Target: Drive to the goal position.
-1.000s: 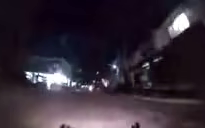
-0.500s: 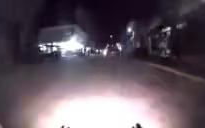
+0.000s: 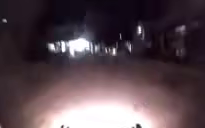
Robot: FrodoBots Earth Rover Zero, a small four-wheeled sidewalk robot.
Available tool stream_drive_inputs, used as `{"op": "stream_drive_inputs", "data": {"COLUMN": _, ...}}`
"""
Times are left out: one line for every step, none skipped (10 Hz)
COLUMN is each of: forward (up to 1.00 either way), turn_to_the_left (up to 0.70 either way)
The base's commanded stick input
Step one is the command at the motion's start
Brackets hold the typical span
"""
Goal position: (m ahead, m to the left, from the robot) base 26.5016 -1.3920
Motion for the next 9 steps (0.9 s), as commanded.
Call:
{"op": "stream_drive_inputs", "data": {"forward": 0.85, "turn_to_the_left": 0.00}}
{"op": "stream_drive_inputs", "data": {"forward": 0.85, "turn_to_the_left": 0.00}}
{"op": "stream_drive_inputs", "data": {"forward": 0.85, "turn_to_the_left": 0.00}}
{"op": "stream_drive_inputs", "data": {"forward": 0.85, "turn_to_the_left": -0.13}}
{"op": "stream_drive_inputs", "data": {"forward": 0.85, "turn_to_the_left": -0.34}}
{"op": "stream_drive_inputs", "data": {"forward": 0.85, "turn_to_the_left": -0.34}}
{"op": "stream_drive_inputs", "data": {"forward": 0.85, "turn_to_the_left": -0.32}}
{"op": "stream_drive_inputs", "data": {"forward": 0.85, "turn_to_the_left": -0.24}}
{"op": "stream_drive_inputs", "data": {"forward": 0.85, "turn_to_the_left": 0.00}}
